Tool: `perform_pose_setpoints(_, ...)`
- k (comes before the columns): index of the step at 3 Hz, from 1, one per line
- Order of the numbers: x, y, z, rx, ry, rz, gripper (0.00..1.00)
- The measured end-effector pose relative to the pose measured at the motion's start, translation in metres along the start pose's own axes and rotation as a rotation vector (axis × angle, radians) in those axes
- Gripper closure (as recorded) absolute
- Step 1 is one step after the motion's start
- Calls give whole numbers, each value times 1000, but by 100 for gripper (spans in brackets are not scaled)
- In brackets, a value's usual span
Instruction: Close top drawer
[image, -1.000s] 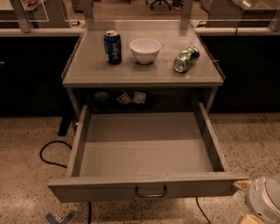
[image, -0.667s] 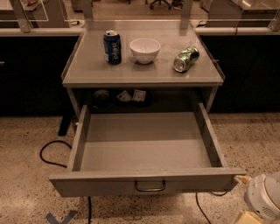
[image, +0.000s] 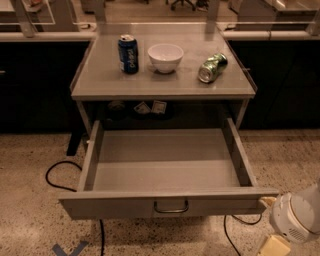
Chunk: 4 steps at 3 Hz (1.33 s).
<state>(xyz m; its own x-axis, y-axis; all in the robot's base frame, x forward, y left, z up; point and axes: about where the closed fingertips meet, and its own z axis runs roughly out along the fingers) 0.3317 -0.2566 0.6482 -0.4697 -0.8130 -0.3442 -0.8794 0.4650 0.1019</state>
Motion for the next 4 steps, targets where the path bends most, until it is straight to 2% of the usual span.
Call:
perform_pose_setpoints(1, -31, -9, 29, -77, 19, -67, 0)
perform_pose_setpoints(2, -49, -12, 38, -103, 19, -108, 0)
perform_pose_setpoints(3, -49, -12, 38, -103, 19, -108, 0)
perform_pose_setpoints(4, -52, -25, 56, -102, 26, -100, 0)
